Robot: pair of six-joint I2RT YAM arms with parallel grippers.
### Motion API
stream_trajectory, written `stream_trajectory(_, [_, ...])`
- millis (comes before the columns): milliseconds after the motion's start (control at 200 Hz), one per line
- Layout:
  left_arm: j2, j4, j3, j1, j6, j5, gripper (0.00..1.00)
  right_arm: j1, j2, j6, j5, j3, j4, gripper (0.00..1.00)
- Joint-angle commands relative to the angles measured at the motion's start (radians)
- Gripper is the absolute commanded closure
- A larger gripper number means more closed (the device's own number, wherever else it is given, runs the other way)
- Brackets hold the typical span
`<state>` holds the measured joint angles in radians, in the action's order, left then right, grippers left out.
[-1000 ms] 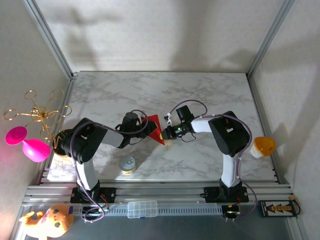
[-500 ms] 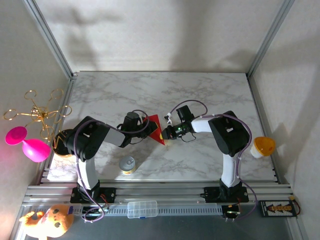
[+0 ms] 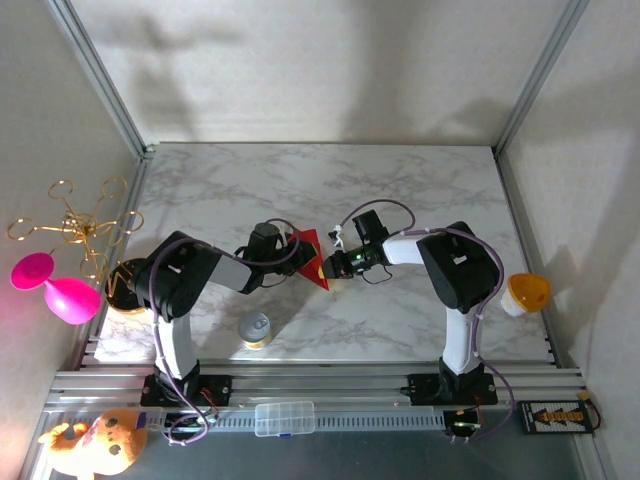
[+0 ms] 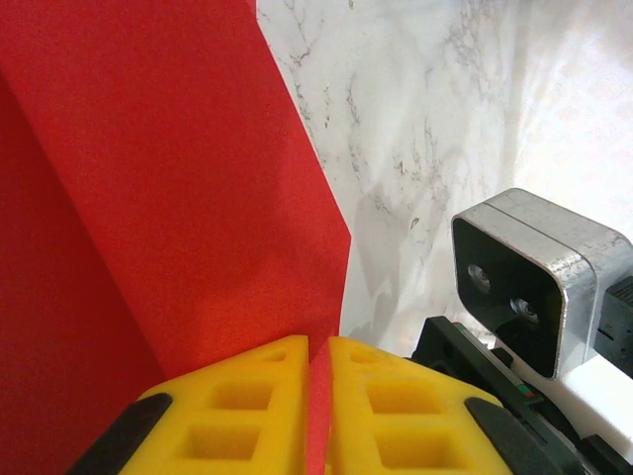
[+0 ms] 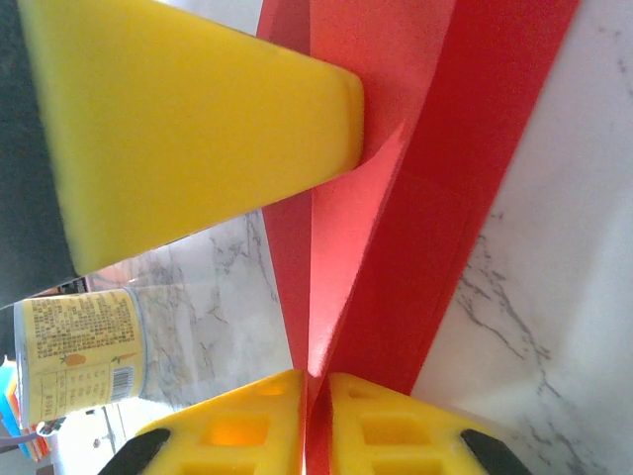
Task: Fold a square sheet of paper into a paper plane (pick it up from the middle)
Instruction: Fourth fold the wing at the center of the table.
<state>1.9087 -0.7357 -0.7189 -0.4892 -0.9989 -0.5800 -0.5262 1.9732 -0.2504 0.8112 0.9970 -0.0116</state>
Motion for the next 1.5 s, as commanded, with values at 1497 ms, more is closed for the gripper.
stream_trajectory(1497, [0.042, 0.024, -0.027, 0.002, 0.011, 0.029, 0.86, 0.006, 0.102, 0.017, -0.208, -0.006, -0.122, 0.90])
